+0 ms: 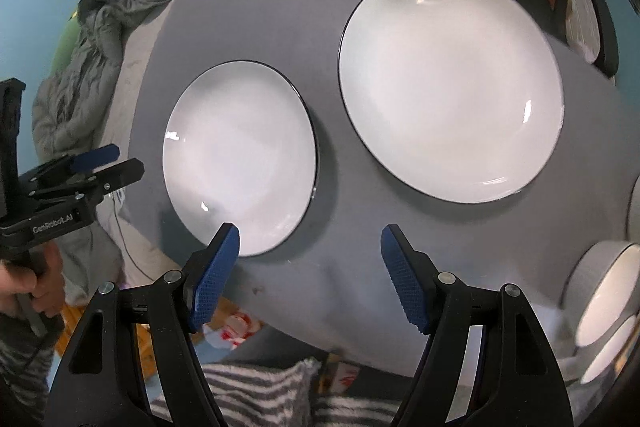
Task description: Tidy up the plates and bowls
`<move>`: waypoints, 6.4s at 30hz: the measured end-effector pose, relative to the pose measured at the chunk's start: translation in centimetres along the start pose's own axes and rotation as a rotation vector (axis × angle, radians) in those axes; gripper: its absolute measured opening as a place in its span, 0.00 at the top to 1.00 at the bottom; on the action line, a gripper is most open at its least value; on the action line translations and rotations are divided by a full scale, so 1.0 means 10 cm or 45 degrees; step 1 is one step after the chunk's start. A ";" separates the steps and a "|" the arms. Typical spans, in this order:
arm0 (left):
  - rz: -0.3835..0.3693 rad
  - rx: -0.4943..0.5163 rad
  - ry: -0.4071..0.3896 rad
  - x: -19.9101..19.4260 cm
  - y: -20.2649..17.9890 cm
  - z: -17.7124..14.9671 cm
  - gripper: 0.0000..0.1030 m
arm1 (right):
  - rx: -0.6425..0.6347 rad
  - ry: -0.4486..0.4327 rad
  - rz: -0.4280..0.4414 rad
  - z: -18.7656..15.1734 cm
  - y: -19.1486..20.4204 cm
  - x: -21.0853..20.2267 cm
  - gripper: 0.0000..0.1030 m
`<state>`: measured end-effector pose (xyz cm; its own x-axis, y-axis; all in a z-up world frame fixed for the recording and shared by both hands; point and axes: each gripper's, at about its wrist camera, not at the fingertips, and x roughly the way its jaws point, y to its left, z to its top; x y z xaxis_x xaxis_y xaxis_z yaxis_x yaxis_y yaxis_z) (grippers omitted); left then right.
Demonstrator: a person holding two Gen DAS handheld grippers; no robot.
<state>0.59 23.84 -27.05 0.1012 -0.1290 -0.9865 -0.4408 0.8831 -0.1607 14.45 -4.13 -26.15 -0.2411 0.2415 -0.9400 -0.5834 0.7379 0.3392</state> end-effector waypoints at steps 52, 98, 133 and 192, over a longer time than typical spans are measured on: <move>-0.175 0.077 0.175 0.63 0.16 0.18 0.80 | 0.183 0.045 -0.074 0.15 0.00 0.69 0.80; -0.114 0.178 0.050 0.05 -0.28 0.13 0.81 | 0.154 -0.030 -0.068 0.21 0.12 0.21 0.84; -0.077 0.290 0.045 0.30 -1.65 0.66 0.81 | 0.255 -0.071 -0.094 0.38 -1.13 -0.33 0.83; -0.018 0.296 0.103 0.50 -1.90 0.79 0.76 | 0.245 0.070 -0.391 0.62 -0.98 -0.28 0.45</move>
<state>16.50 9.94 -28.65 0.0302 -0.1698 -0.9850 -0.2219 0.9597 -0.1723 25.67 -8.11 -27.09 -0.1218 -0.0403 -0.9917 -0.4796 0.8772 0.0233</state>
